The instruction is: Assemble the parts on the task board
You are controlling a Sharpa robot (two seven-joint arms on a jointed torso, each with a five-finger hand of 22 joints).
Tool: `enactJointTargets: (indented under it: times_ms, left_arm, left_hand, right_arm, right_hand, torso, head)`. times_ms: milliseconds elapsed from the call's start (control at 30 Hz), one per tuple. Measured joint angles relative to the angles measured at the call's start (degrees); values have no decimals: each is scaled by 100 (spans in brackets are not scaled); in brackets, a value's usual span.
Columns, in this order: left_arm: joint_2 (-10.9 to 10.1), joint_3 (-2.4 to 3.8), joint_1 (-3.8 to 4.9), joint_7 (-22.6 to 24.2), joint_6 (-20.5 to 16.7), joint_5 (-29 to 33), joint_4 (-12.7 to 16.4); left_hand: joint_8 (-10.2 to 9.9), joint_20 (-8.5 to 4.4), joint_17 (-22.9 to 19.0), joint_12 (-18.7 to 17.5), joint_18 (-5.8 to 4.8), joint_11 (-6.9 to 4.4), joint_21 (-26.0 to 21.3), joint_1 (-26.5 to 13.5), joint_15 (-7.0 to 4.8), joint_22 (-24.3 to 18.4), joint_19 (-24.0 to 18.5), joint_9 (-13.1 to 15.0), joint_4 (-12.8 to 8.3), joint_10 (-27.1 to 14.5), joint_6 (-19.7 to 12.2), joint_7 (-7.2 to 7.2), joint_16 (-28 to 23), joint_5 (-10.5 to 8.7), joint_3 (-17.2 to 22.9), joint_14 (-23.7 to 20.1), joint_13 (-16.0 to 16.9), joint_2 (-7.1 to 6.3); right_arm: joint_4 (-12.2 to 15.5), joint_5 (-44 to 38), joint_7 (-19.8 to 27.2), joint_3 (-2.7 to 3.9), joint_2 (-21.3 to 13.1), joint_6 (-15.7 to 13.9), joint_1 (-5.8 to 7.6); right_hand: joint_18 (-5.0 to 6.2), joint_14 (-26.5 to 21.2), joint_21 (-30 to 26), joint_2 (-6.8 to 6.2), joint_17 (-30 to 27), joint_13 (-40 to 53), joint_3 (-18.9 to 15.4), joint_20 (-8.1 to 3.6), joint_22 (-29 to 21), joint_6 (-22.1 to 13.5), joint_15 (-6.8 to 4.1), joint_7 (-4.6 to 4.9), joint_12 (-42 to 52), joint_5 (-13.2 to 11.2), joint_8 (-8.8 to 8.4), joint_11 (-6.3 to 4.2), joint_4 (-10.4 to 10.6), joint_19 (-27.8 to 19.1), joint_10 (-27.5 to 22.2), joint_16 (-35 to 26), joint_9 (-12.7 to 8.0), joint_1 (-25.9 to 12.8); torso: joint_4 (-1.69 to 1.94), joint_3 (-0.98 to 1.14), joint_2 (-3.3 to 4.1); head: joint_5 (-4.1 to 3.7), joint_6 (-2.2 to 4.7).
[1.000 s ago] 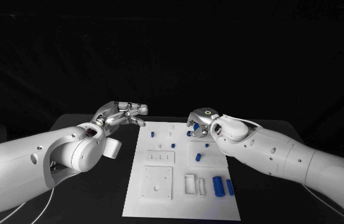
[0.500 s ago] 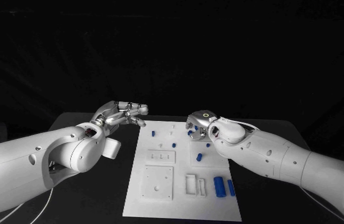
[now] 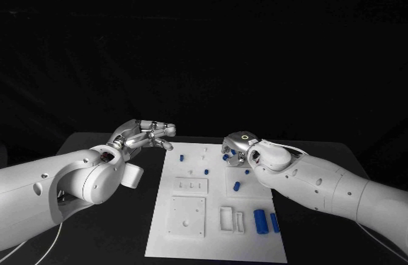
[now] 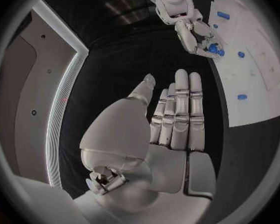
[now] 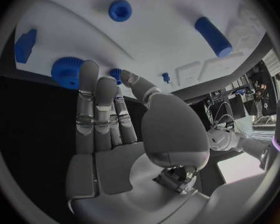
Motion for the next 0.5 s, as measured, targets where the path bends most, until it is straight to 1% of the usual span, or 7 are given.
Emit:
enactJointTargets:
  times_ms: [33, 200, 267, 333, 433, 467, 500]
  left_arm:
    - [-1, 0, 1, -1, 1, -1, 0]
    - [-1, 0, 6, -7, 11, -7, 2]
    - [-1, 0, 7, -8, 15, -10, 2]
    - [-1, 1, 8, -10, 19, -13, 2]
    - [-3, 1, 8, -13, 24, -16, 2]
    - [-3, 1, 8, -14, 25, -17, 2]
    - [-3, 1, 9, -15, 26, -17, 2]
  left_hand:
    - [0, 0, 0, 0, 0, 0, 0, 0, 0, 0, 0, 0, 0, 0, 0, 0, 0, 0, 0, 0, 0, 0]
    - [0, 0, 0, 0, 0, 0, 0, 0, 0, 0, 0, 0, 0, 0, 0, 0, 0, 0, 0, 0, 0, 0]
    - [0, 0, 0, 0, 0, 0, 0, 0, 0, 0, 0, 0, 0, 0, 0, 0, 0, 0, 0, 0, 0, 0]
    - [0, 0, 0, 0, 0, 2, 0, 0, 0, -2, 0, 0, 0, -2, 0, 0, 0, 0, 0, 0, 0, 0]
    - [0, -22, 0, 0, 1, 21, 0, 0, 0, -11, 21, 0, 0, -21, 0, 0, 0, 0, 0, 0, 0, 0]
    - [0, -22, 1, 0, 0, 21, 0, 0, 0, -11, 21, 0, 0, -21, 0, 0, 0, 0, 0, 0, 0, 0]
    - [0, -22, 1, 0, 0, 21, 0, 0, 0, -11, 21, 0, 0, -20, 0, 0, 0, 0, 0, 0, 0, 0]
  right_arm:
    - [-3, -2, -2, 0, 2, 0, 0]
    - [-14, -9, -4, 0, 21, 4, -1]
    - [-17, -11, -4, 0, 27, 4, -1]
    - [-20, -12, -4, 0, 32, 4, -1]
    - [-26, -12, -4, -1, 39, -1, -2]
    - [-28, -12, -3, -1, 42, -3, -2]
    - [-32, -12, -2, -1, 46, -4, -3]
  right_hand:
    - [23, 0, -10, -11, 0, 0, 16, 0, 17, 0, 0, 0, 0, 0, 0, -8, 16, 0, 8, 0, 0, -11]
    - [24, 0, -39, -11, 0, 0, 96, 0, 66, 22, 0, 20, 0, -44, 0, -8, 50, 0, 8, 0, 0, -11]
    - [25, 0, -39, -11, 0, 0, 151, 0, 104, 34, 0, 33, 0, -107, 0, -26, 86, 0, 76, 21, 0, -11]
    - [24, -20, -39, -11, 0, 0, 205, -4, 144, 42, -20, 40, 0, -111, 0, -33, 112, 4, 95, 21, 0, -11]
    - [24, -20, -39, -11, 0, 0, 261, -23, 181, 42, -21, 40, 0, -111, 0, -39, 119, 24, 163, 21, 0, -11]
    - [25, -20, -40, -11, 3, 0, 278, -24, 208, 59, -21, 57, 0, -111, 0, -65, 136, 25, 190, 21, 0, -11]
    - [24, -20, -39, -11, 4, -1, 285, -24, 225, 62, -21, 60, 0, -111, 0, -69, 143, 25, 193, 21, 0, -11]
  torso:
    - [0, 0, 2]
    - [-2, -7, 10]
    - [0, -7, 13]
    - [2, -10, 18]
    - [4, -14, 24]
    - [4, -14, 25]
    - [4, -15, 27]
  head:
    - [0, 1]
    - [8, 1]
    - [9, 2]
    - [9, 2]
    - [9, -7]
    - [11, -9]
    - [14, -11]
